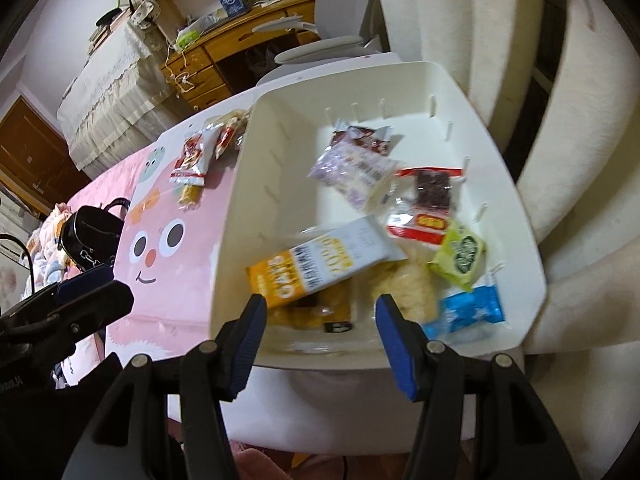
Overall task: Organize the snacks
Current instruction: 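Open both grippers over the white tray to drop the two snacks, then withdraw both open grippers from the tray toward the remaining snacks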
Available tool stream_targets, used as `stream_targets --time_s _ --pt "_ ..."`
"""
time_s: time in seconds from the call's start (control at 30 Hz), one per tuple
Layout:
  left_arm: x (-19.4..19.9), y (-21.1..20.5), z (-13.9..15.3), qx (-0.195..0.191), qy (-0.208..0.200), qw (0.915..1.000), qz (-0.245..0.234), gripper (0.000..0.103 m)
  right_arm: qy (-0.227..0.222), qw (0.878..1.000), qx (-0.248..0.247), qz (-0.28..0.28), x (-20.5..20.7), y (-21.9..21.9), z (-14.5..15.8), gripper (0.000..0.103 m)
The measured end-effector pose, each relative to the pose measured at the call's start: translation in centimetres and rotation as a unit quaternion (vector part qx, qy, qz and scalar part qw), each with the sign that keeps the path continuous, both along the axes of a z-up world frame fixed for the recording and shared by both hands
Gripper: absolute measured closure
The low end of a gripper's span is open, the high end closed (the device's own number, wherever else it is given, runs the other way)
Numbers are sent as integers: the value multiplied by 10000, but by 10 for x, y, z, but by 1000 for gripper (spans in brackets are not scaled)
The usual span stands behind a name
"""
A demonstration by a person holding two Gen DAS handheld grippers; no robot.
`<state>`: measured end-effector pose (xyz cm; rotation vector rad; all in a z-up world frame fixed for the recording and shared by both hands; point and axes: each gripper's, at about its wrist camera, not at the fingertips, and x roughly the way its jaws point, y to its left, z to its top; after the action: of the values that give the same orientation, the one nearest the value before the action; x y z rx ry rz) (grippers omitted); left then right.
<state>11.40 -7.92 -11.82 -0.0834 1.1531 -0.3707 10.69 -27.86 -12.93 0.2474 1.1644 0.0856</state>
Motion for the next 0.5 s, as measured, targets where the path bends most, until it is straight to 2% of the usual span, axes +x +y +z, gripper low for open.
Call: stream_targets --time_s 0.13,0.5 --pt "0 36 -1 203 71 9996 167 28 12 10000 16 39 3 25 1 46" --pt "3 133 1 372 97 9986 362 28 46 10000 58 64 9 117 -3 46"
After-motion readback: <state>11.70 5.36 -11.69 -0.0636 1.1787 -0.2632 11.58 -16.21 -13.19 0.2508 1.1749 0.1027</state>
